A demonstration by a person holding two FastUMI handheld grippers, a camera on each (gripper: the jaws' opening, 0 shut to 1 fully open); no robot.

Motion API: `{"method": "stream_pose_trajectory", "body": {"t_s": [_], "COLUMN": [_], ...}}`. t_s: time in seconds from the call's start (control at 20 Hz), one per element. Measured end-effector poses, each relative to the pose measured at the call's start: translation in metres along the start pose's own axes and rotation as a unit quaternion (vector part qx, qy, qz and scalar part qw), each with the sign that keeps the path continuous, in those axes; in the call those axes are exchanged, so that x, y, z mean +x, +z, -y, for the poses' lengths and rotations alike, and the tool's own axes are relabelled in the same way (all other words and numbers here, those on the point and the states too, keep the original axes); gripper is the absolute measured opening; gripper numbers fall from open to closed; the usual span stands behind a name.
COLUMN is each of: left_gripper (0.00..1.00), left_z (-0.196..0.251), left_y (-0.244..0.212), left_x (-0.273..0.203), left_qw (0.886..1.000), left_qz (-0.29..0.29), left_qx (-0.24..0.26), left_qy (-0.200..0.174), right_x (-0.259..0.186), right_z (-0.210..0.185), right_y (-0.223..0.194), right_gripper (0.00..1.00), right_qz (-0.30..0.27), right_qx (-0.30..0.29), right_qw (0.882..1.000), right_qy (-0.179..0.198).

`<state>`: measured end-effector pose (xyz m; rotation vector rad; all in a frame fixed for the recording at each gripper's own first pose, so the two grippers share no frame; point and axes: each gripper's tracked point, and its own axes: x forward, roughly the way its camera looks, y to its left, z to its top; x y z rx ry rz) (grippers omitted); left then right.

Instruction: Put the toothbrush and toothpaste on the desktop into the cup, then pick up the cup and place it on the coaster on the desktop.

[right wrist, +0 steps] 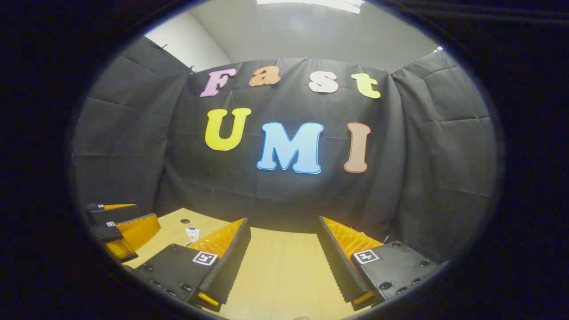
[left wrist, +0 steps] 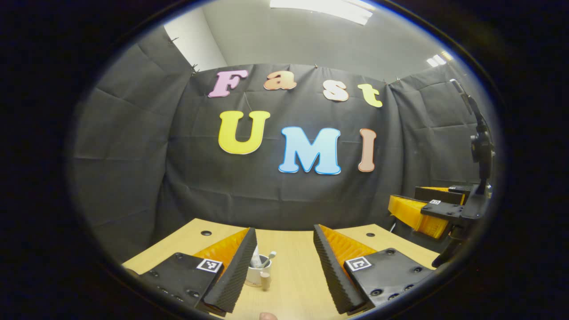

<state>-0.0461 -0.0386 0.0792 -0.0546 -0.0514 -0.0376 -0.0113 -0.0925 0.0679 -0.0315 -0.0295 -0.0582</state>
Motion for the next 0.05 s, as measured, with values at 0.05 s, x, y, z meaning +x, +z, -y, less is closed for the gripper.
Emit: {"method": "stream_pose_trajectory", "body": {"t_s": [0.05], "left_gripper": [0.84], "left_z": [-0.0001], "left_y": [-0.0009], "left_x": [-0.0016], "left_qw": [1.0], "left_qz": [0.0], "left_qx": [0.001], "left_qy": [0.0], "right_x": [-0.0018], "right_z": [-0.001], "right_y": [0.0013], "right_gripper": [0.95], "right_qz": [0.003], "right_qx": [0.0], "right_qw": [1.0], "right_qy": [0.0]}}
